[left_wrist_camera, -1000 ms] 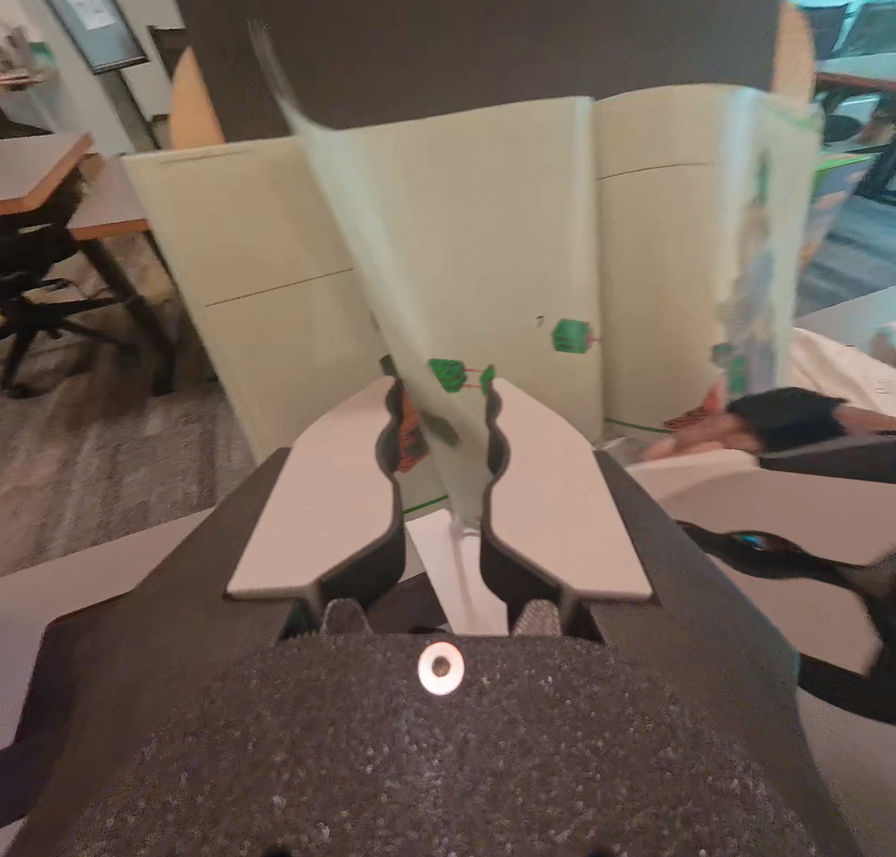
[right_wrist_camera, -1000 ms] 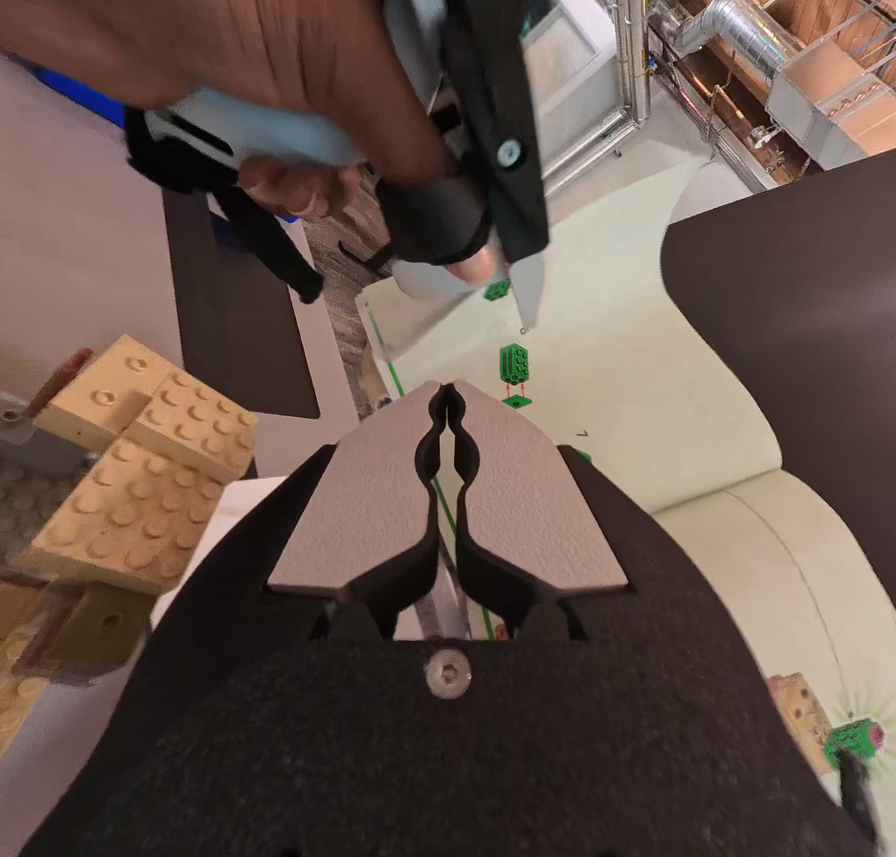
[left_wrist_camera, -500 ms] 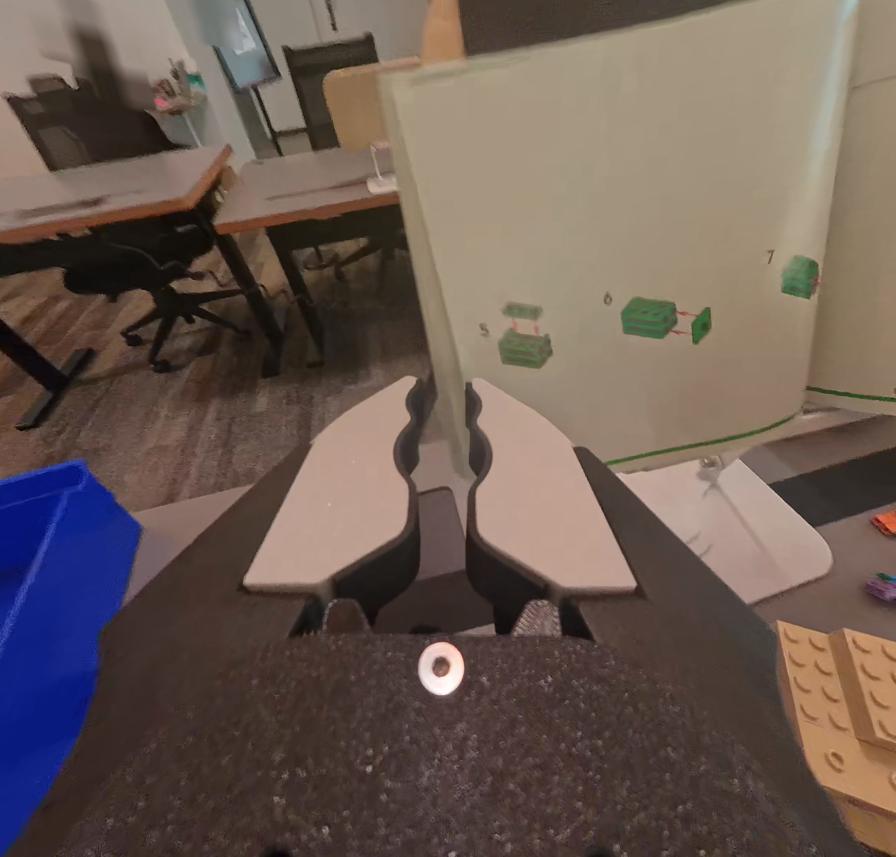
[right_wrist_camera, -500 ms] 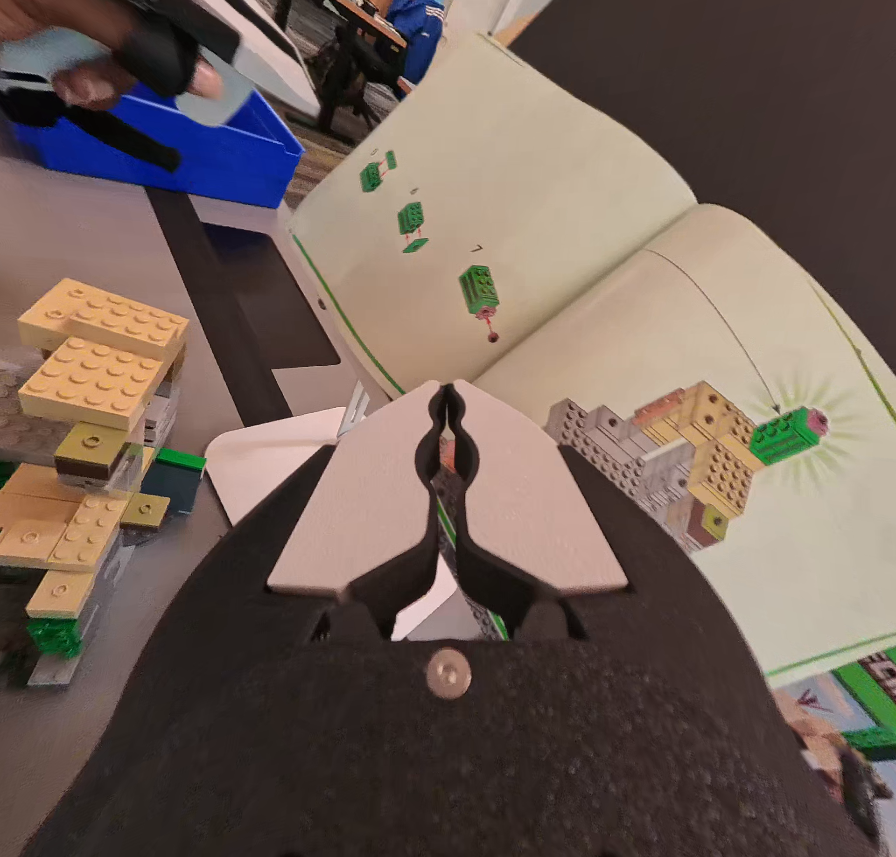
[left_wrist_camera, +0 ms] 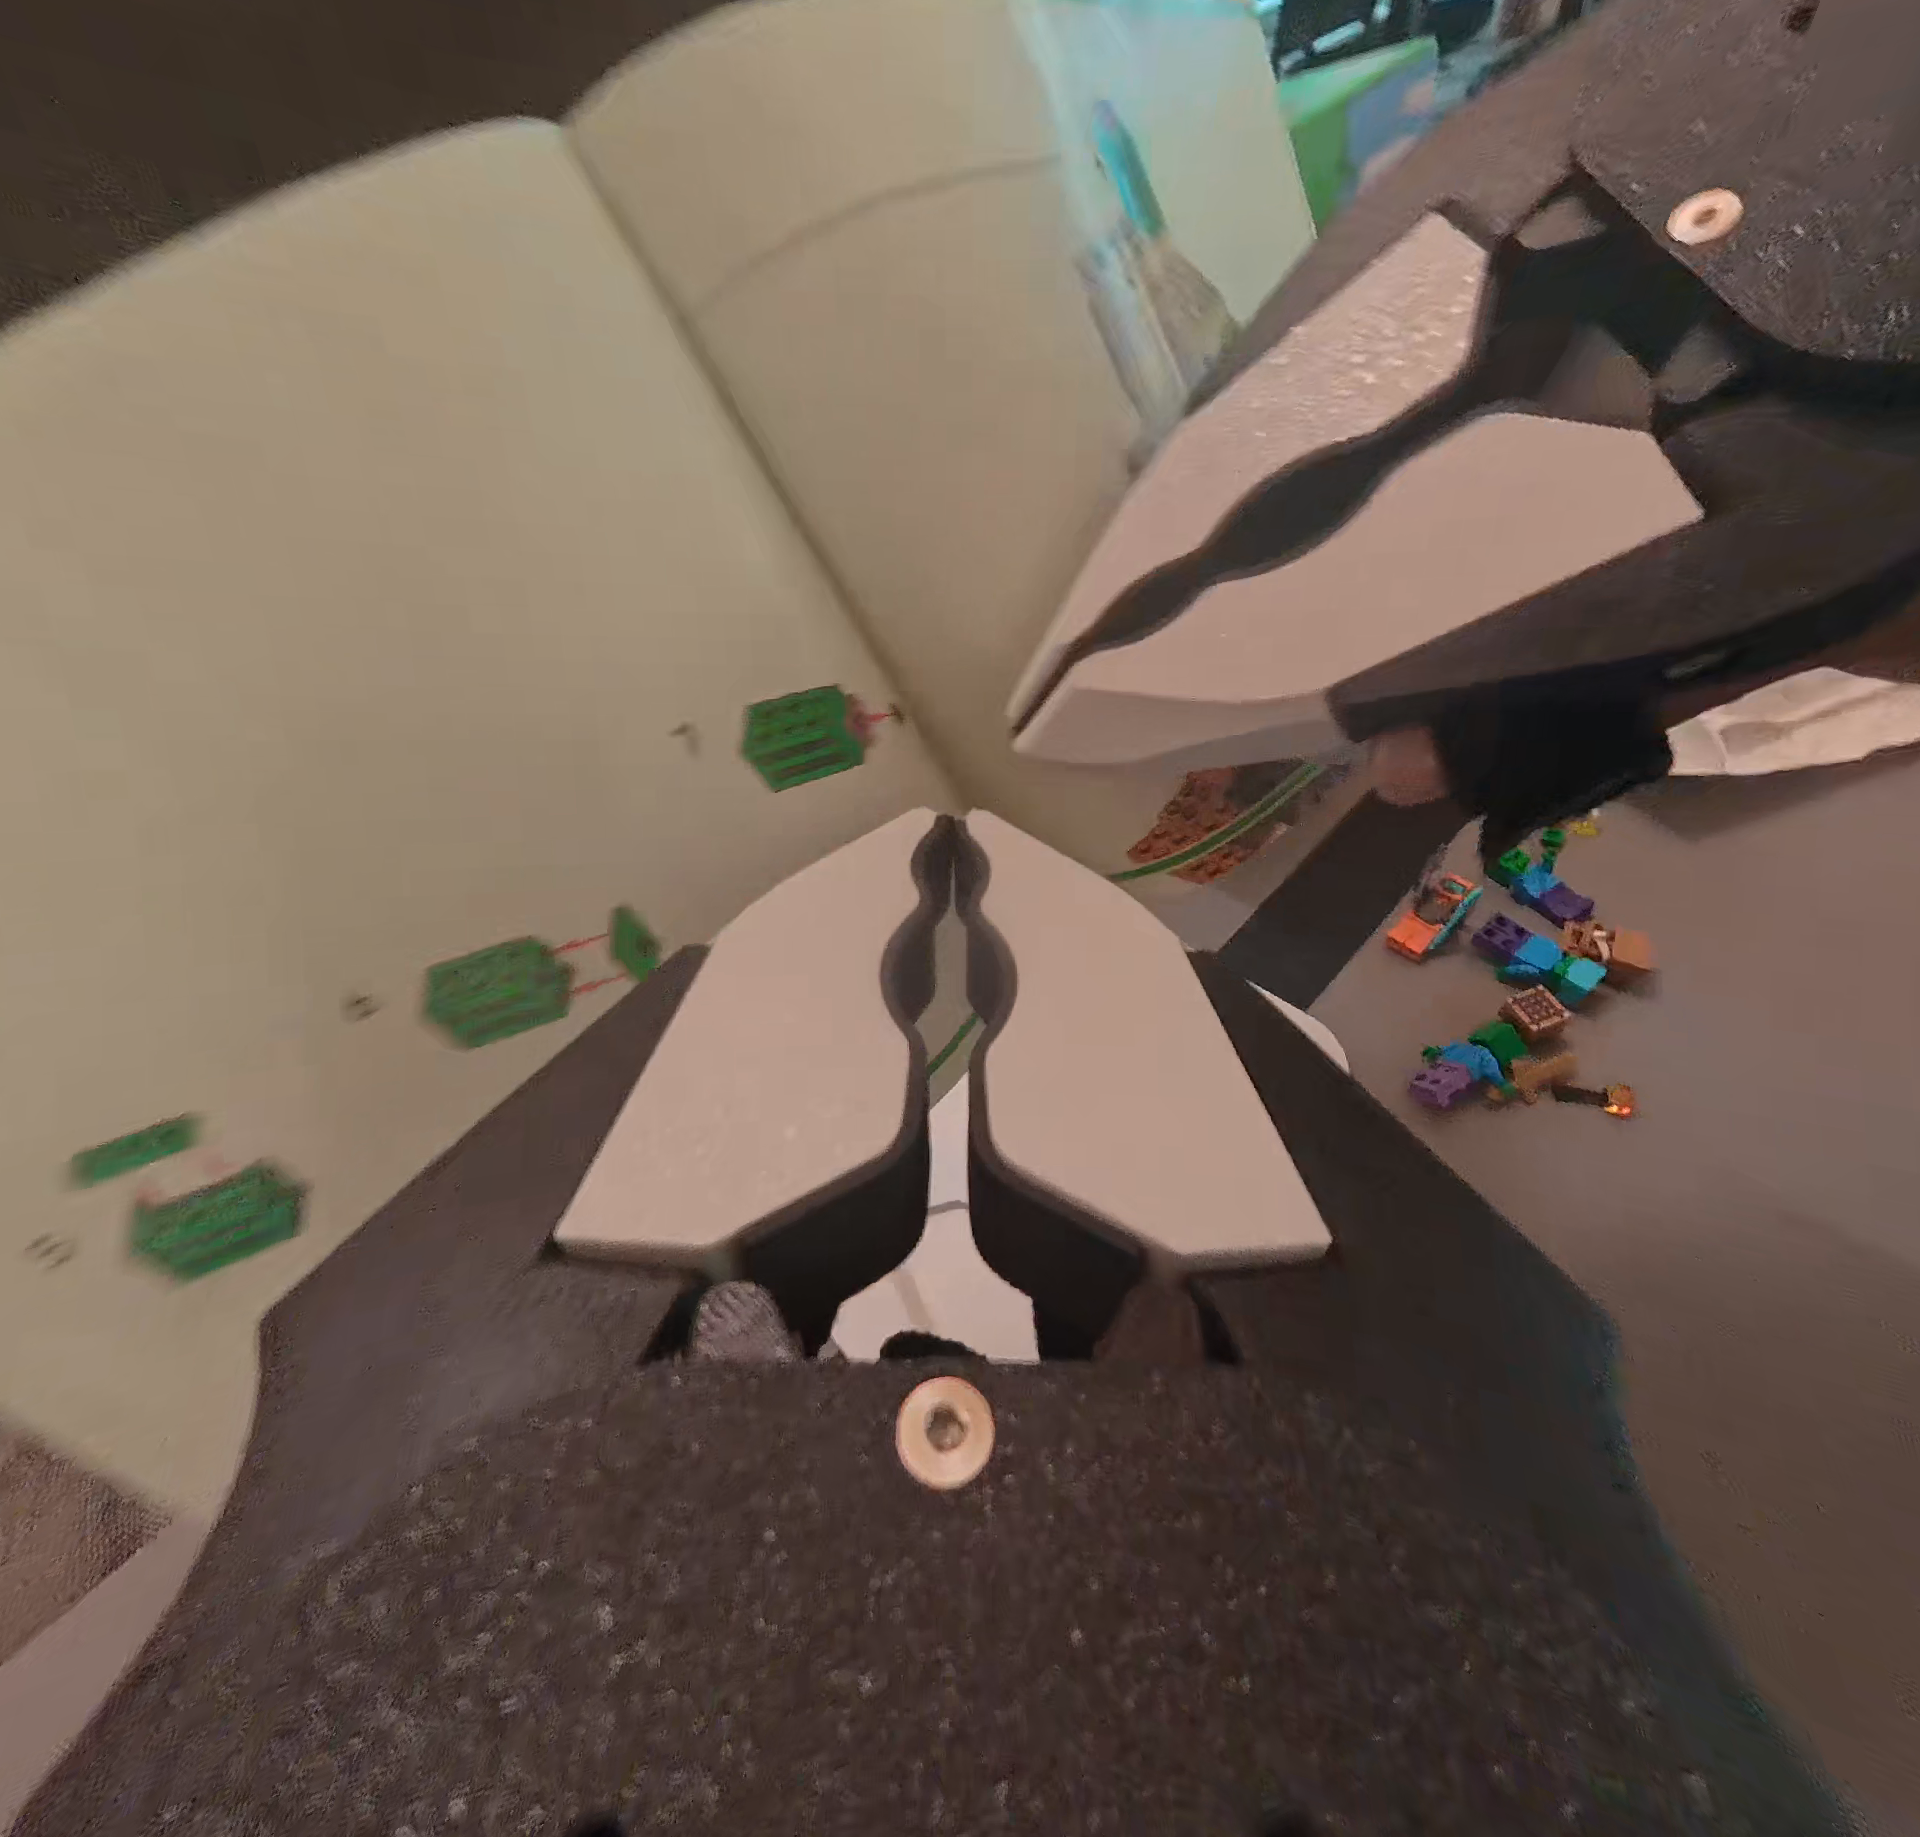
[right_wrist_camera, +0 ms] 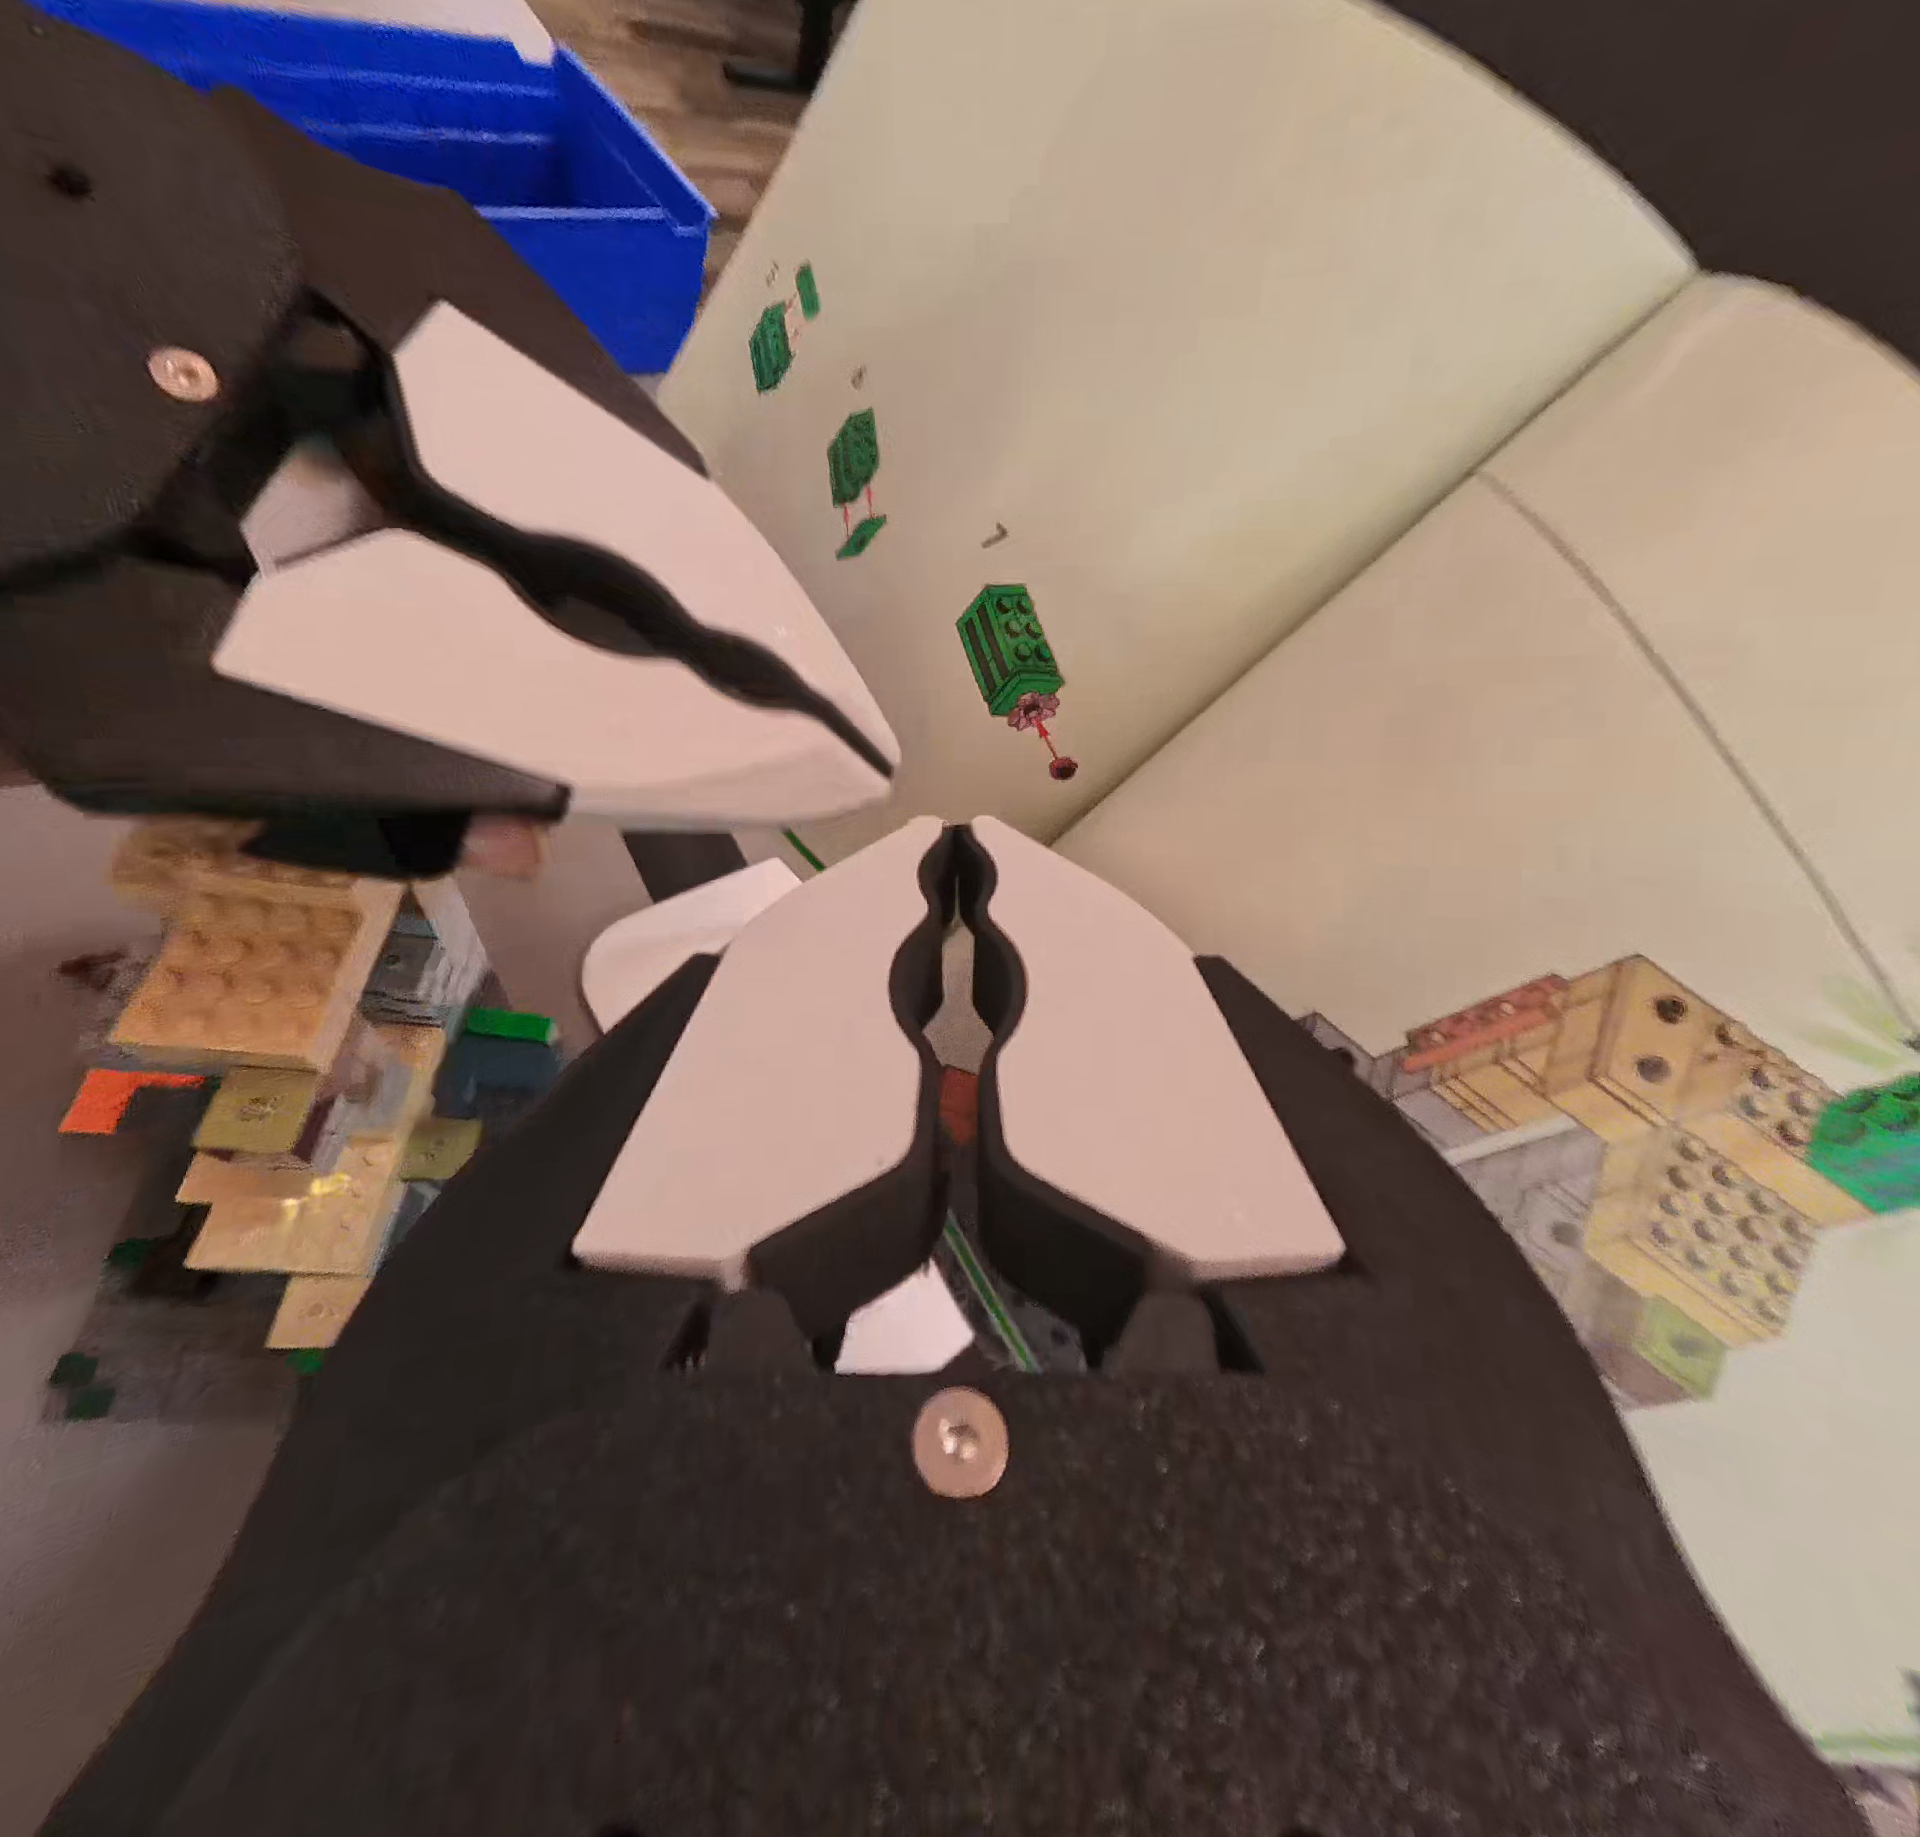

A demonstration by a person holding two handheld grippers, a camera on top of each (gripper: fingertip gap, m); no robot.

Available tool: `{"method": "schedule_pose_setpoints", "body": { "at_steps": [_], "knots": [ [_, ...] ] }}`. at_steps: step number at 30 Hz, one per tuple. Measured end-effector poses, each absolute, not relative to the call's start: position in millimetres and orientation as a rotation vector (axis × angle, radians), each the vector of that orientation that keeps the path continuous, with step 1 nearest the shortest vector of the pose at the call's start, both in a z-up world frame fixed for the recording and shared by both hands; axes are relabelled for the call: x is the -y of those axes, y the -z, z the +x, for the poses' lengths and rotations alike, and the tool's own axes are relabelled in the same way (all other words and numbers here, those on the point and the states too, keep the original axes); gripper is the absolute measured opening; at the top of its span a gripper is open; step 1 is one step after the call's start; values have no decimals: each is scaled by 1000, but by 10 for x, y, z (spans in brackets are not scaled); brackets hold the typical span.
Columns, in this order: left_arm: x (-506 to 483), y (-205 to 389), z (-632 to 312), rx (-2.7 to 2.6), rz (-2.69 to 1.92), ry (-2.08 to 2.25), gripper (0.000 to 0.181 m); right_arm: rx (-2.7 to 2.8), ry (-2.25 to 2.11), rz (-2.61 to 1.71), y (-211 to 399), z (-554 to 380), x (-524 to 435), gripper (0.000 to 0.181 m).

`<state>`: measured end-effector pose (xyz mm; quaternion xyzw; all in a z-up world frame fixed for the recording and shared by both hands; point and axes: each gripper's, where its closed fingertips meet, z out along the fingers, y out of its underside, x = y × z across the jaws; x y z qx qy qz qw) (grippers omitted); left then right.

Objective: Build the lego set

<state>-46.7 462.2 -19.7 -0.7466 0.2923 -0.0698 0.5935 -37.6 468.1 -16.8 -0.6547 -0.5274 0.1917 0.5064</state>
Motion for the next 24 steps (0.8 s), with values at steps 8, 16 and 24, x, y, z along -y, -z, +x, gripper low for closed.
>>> {"method": "schedule_pose_setpoints", "body": {
  "at_steps": [8,16,24],
  "knots": [
    [-4865,692,-319,-896,-1837,-5,0,1447,-213,-1676,688,-294,-4882,0],
    [-4827,772,-546,-834,-1912,-92,0,1488,-64,-1694,767,-16,-4936,0],
    [-4739,774,-1127,-599,-1967,-32,0,1337,-67,-1770,756,690,-5058,0]
  ]
}}
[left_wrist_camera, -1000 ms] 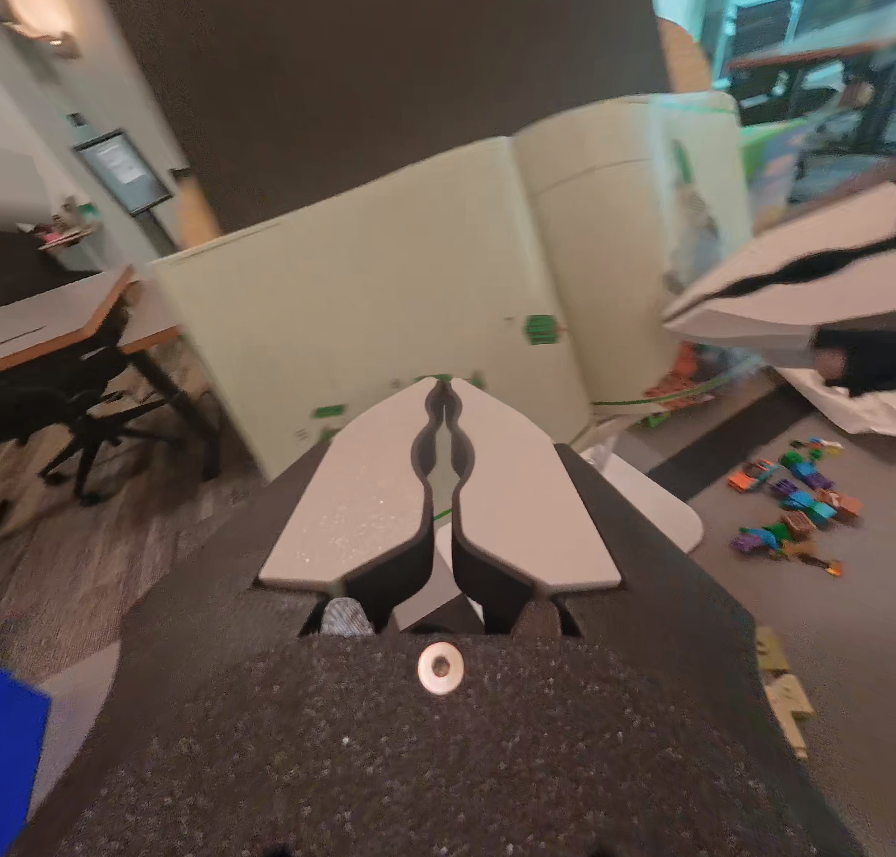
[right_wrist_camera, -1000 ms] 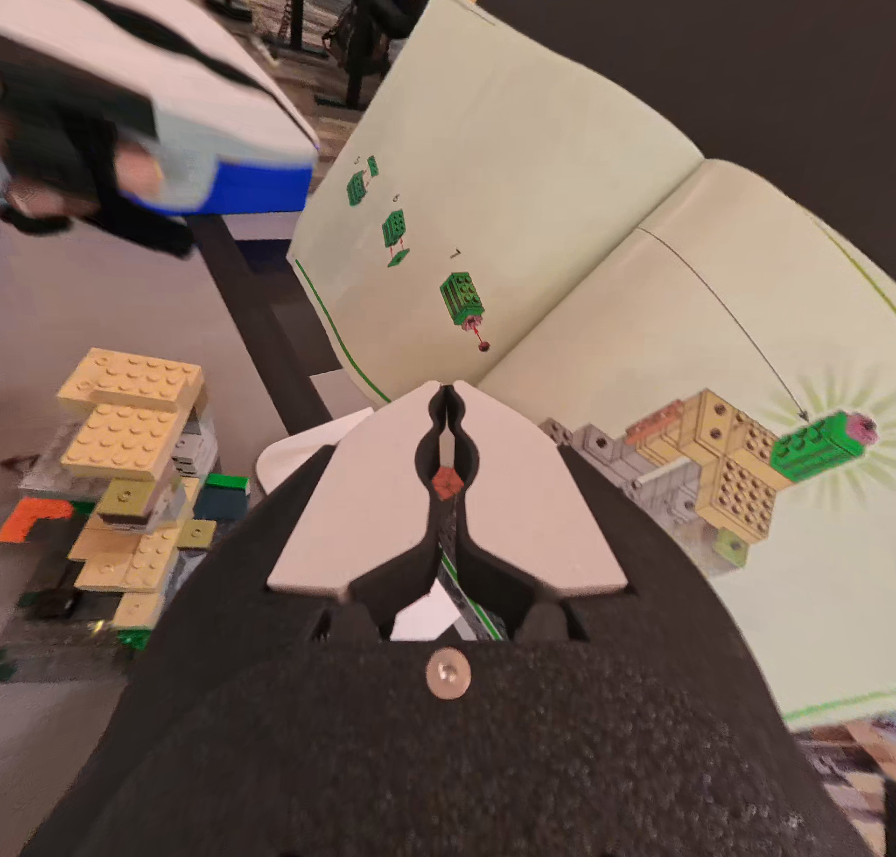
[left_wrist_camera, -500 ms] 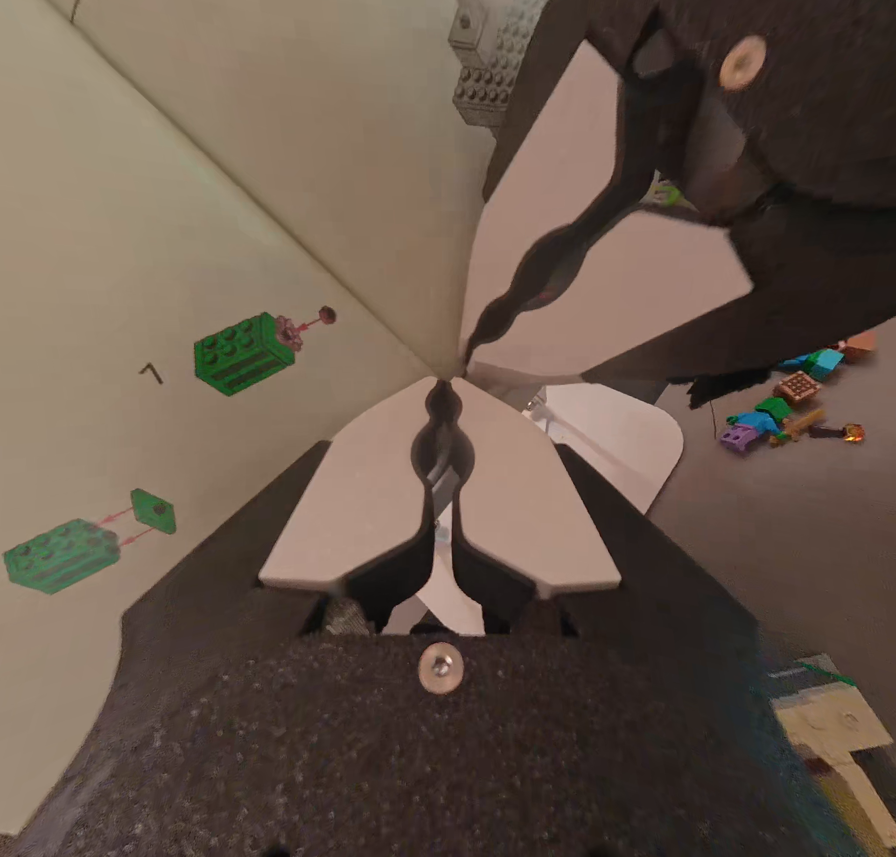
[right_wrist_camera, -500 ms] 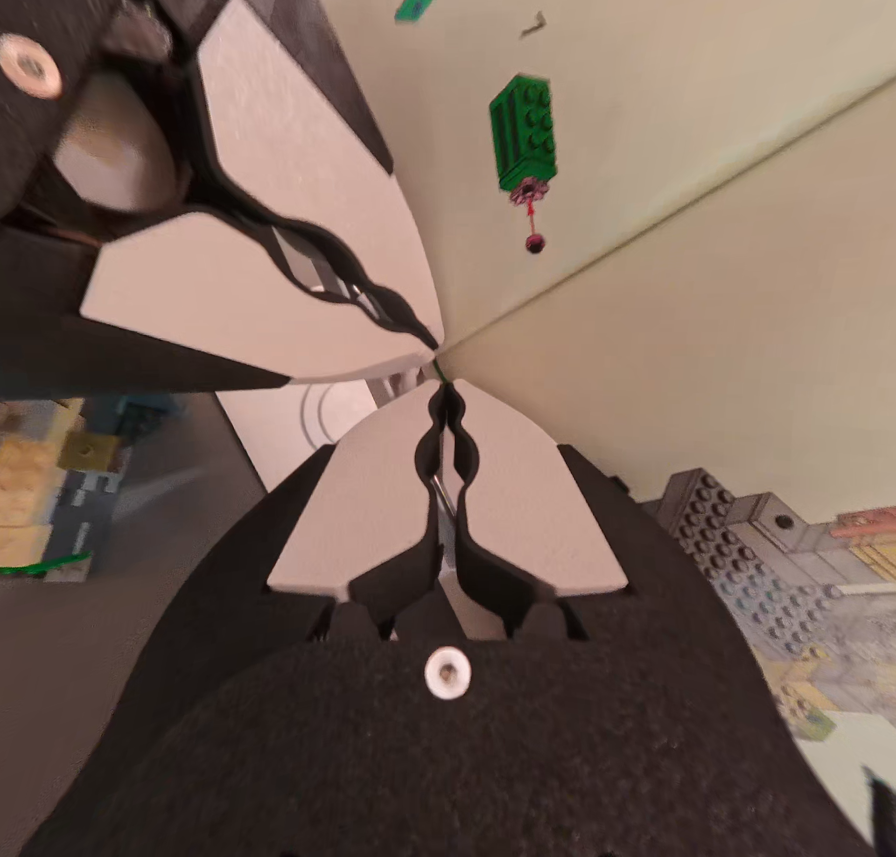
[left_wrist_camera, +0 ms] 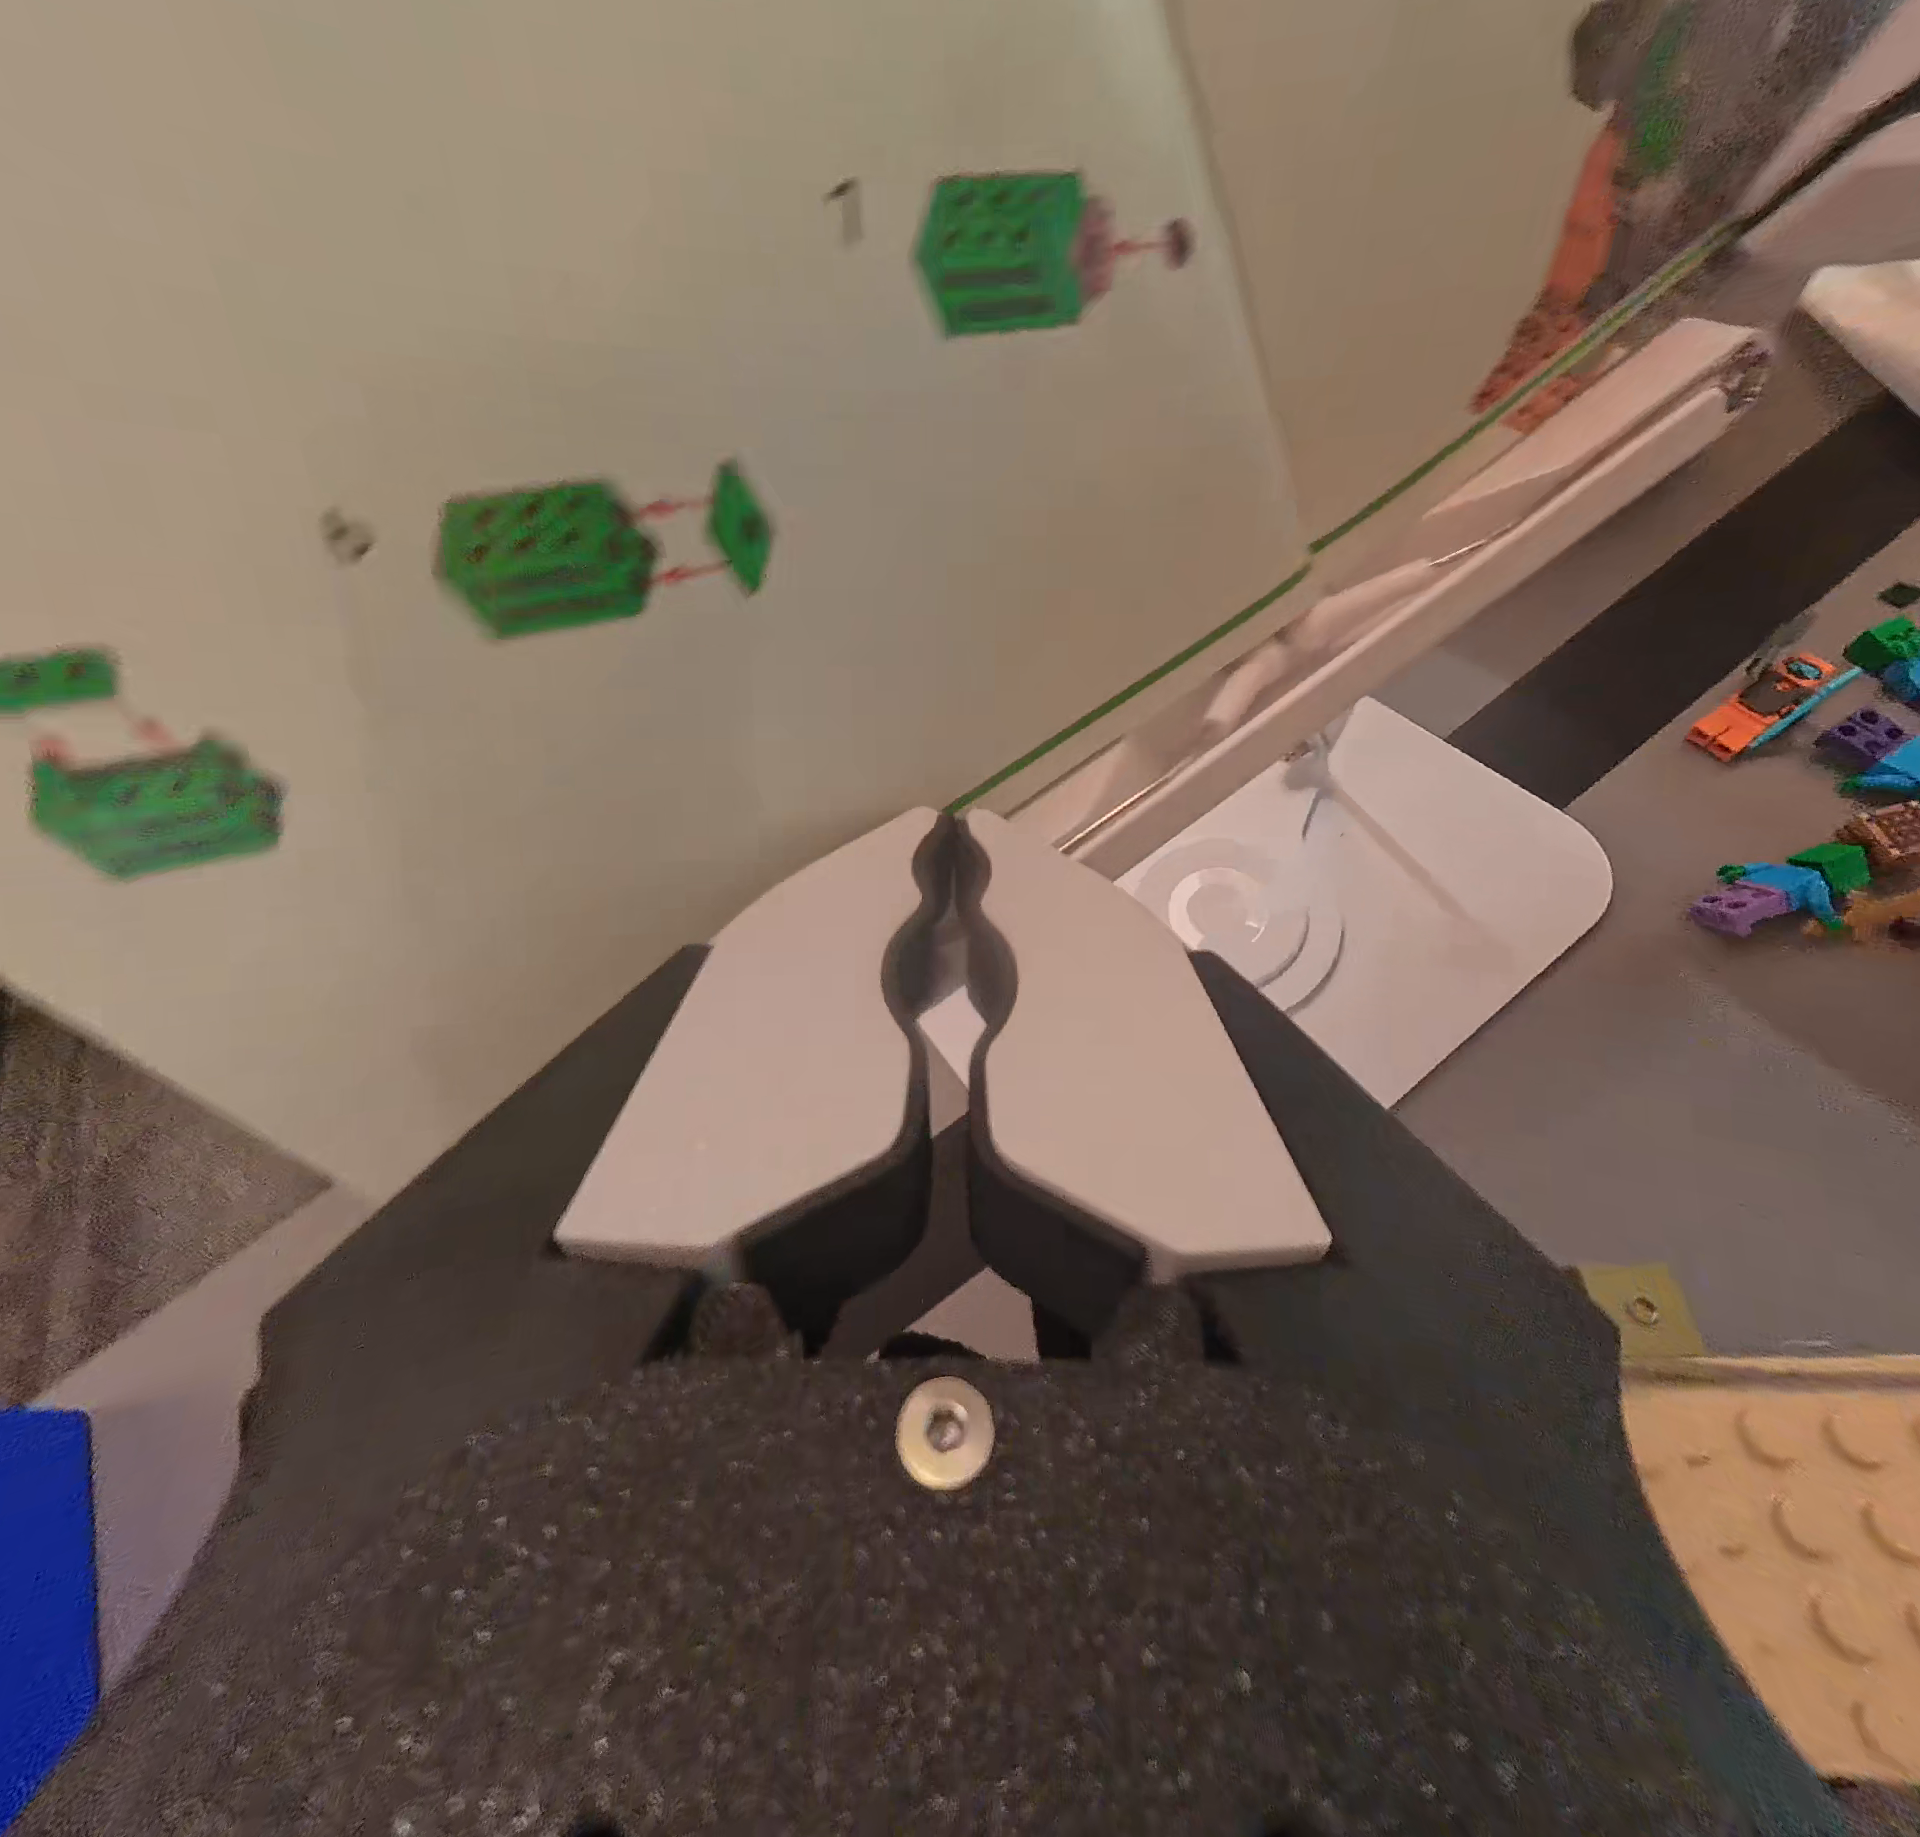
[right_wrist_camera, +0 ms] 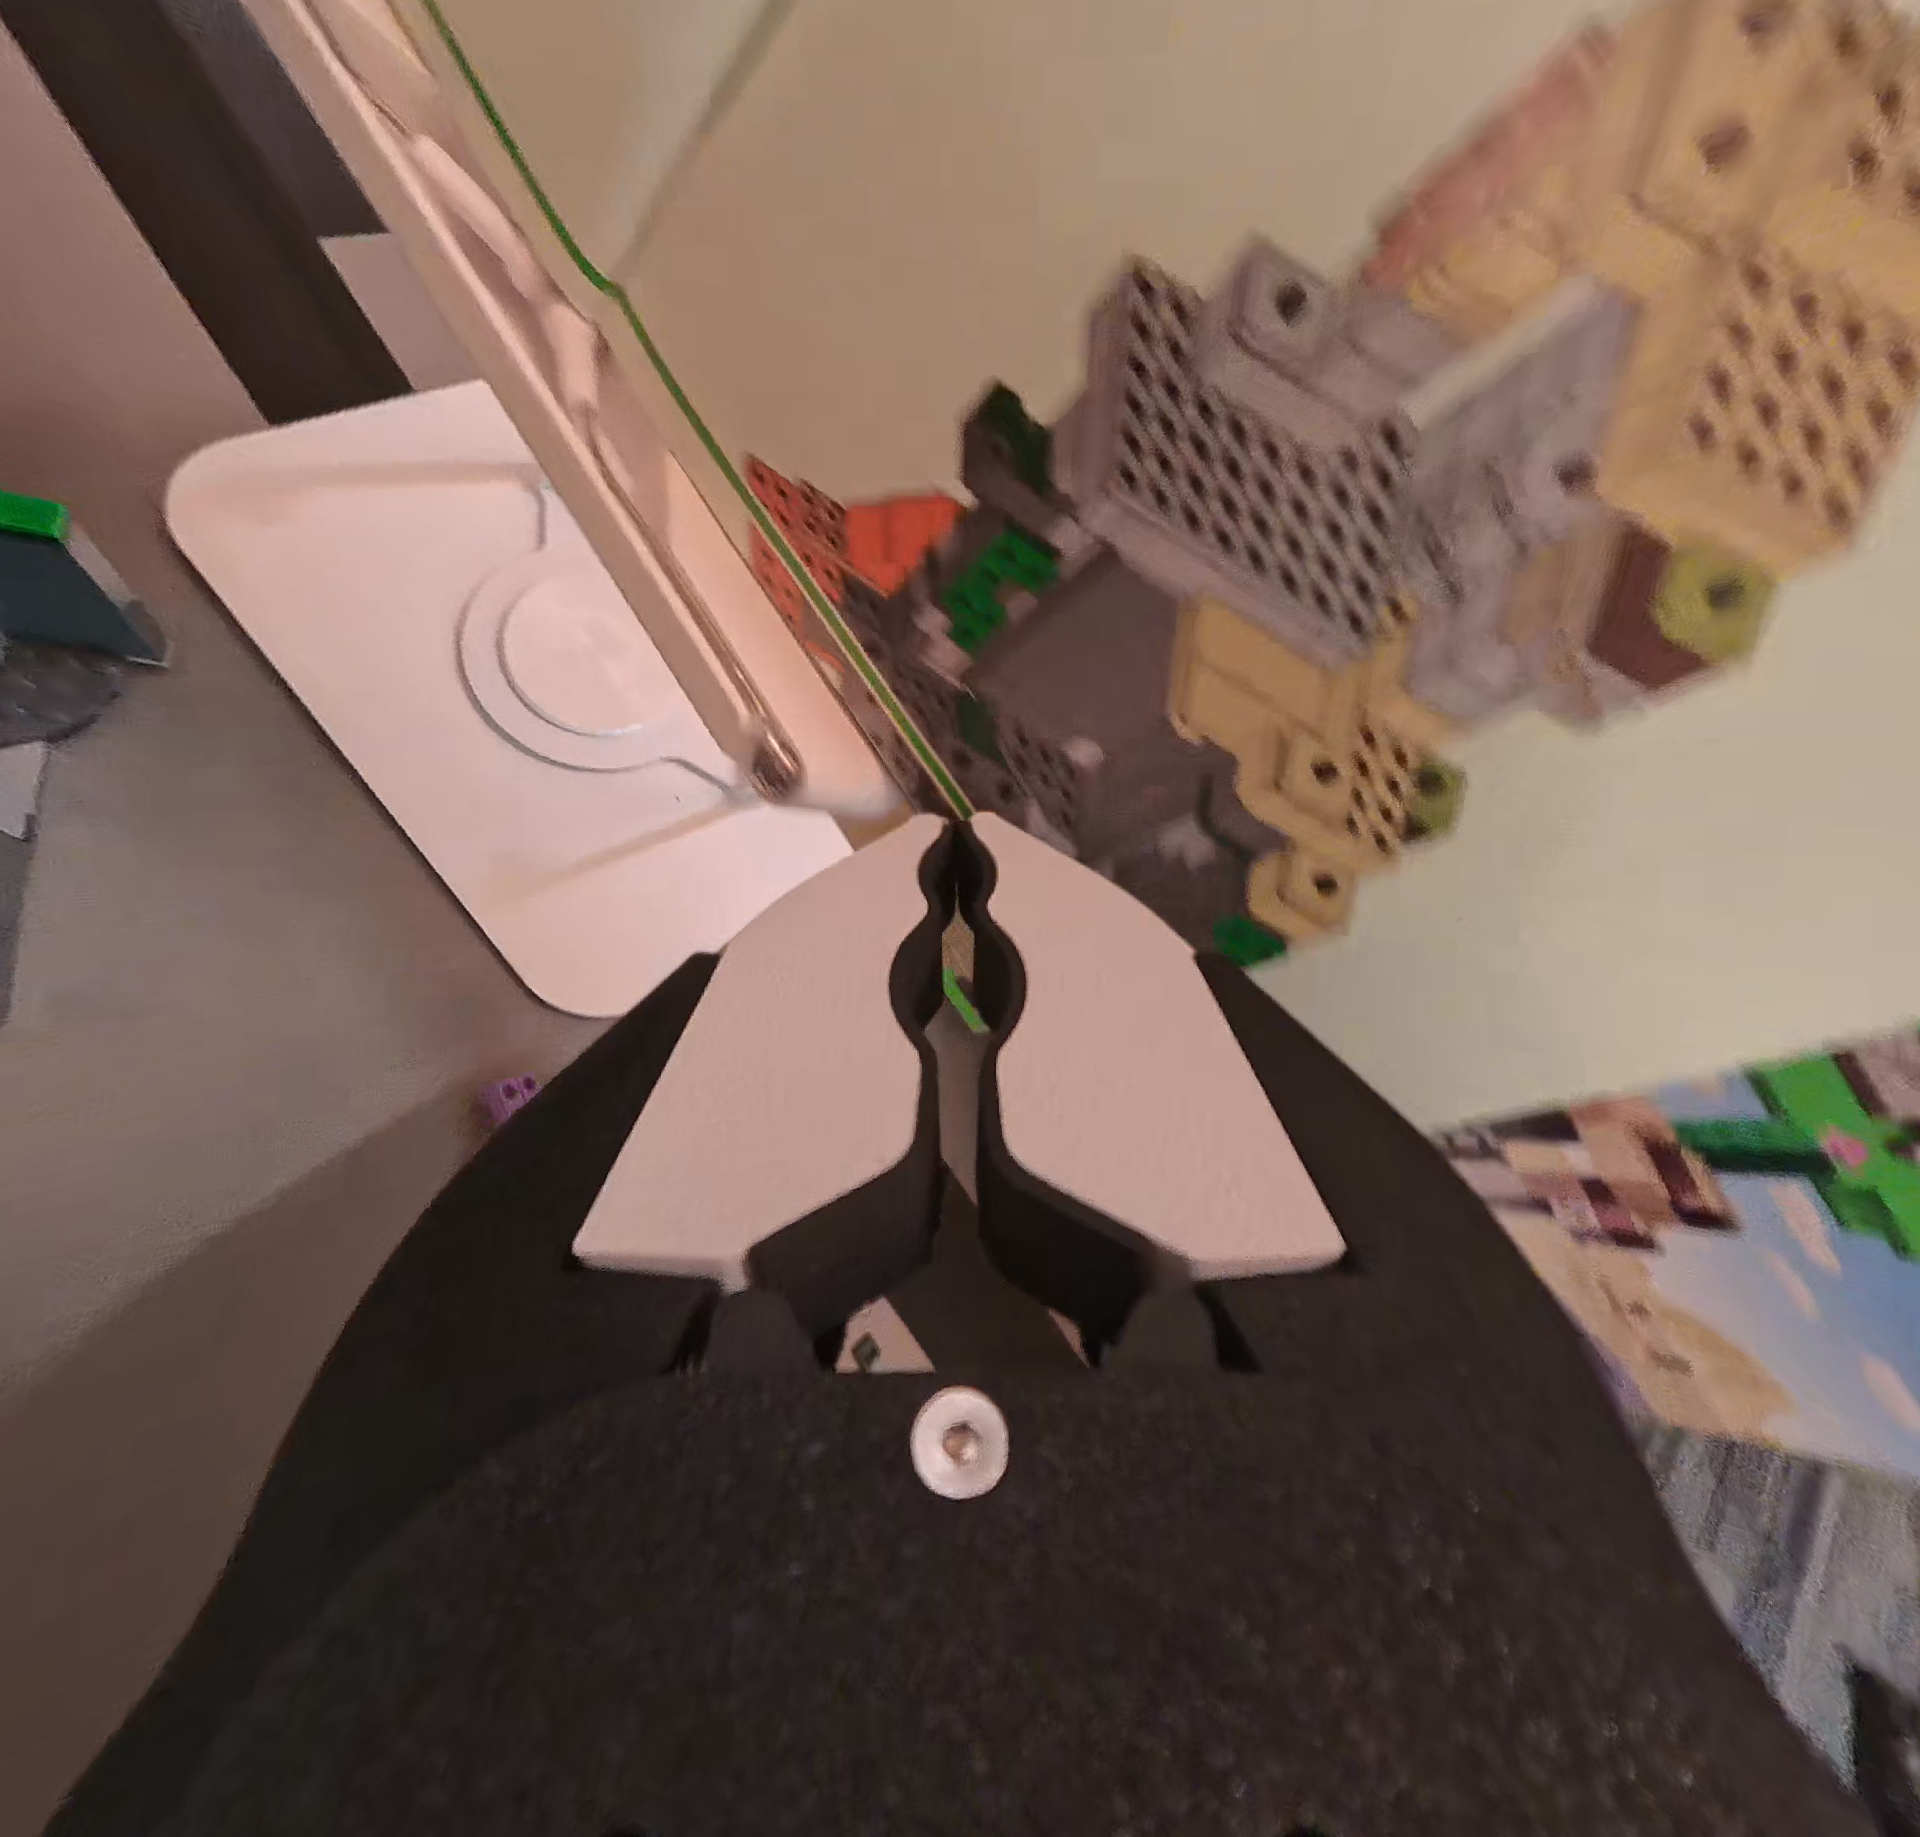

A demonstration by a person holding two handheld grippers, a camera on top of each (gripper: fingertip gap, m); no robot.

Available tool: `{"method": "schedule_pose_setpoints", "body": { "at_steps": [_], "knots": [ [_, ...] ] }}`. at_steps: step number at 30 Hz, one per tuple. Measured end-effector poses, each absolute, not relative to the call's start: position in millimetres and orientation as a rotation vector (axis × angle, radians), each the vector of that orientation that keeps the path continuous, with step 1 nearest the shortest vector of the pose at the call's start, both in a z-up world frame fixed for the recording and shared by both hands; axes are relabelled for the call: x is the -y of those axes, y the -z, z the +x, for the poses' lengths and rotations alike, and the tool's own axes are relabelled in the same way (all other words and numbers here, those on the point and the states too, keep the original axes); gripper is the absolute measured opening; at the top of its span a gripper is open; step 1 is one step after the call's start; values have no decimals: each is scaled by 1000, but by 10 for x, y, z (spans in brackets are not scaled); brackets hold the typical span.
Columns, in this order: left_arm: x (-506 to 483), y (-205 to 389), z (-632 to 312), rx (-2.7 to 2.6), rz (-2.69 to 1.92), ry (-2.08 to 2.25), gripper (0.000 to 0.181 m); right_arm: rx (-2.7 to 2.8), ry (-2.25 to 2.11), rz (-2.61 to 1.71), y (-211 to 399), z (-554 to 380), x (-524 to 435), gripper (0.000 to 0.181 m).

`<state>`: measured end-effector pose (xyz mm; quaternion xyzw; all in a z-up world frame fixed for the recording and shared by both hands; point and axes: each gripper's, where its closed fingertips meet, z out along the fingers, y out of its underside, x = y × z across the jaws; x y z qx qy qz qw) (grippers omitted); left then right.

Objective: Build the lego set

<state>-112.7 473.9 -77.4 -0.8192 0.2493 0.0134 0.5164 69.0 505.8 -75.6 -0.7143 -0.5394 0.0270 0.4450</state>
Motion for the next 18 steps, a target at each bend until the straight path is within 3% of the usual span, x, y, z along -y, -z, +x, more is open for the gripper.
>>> {"method": "schedule_pose_setpoints", "body": {
  "at_steps": [8,18],
  "knots": [
    [-4654,755,-1508,-405,-1949,22,0,1193,-104,-1786,822,1078,-5078,0],
    [-3902,286,-1661,-313,-1731,42,0,1053,-246,-1621,555,1139,-4288,0]
  ]
}}
